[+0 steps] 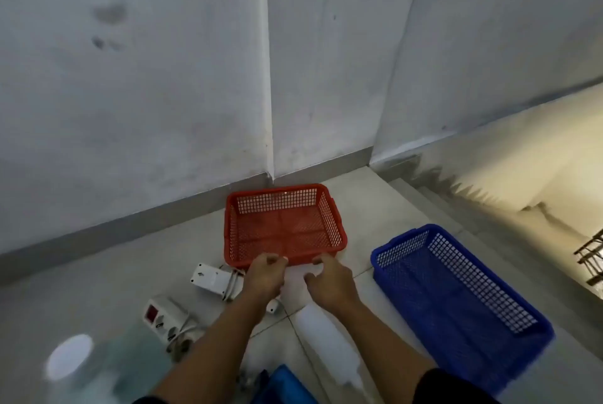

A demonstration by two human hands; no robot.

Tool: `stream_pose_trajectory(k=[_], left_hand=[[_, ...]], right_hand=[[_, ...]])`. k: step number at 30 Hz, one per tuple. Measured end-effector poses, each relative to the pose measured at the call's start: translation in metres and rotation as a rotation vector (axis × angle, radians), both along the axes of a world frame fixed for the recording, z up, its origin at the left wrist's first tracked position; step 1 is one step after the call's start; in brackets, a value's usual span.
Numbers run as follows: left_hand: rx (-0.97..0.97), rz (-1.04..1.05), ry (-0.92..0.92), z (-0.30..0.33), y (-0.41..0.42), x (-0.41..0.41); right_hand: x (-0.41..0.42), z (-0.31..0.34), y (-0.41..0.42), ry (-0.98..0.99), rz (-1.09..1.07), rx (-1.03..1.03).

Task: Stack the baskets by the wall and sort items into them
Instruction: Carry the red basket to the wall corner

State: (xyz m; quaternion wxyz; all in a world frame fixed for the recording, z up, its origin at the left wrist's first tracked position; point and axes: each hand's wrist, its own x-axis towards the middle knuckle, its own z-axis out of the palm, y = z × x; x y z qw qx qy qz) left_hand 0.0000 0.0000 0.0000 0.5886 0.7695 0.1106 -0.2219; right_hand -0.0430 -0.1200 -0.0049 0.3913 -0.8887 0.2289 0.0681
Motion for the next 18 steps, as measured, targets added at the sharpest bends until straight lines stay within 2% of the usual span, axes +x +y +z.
stream_pose_trajectory(k=[3, 9, 15, 18], left_hand=[[-0.128, 0.078, 0.029, -0.054, -0.005, 0.012], [-0.228, 0.227, 0.07, -0.131, -0.008, 0.04], [-0.295, 0.313, 0.111, -0.149, -0.016, 0.046], [-0.319, 0.342, 0.162, -0.145, -0.014, 0.048]], right_hand=[[0.023, -0.056, -0.004, -0.031, -0.056, 0.076], [0.084, -0.135, -0.012, -0.071, -0.034, 0.17], [0.122, -0.162, -0.021, 0.068, 0.002, 0.176], [0.126, -0.167, -0.024, 0.041, -0.099, 0.273]])
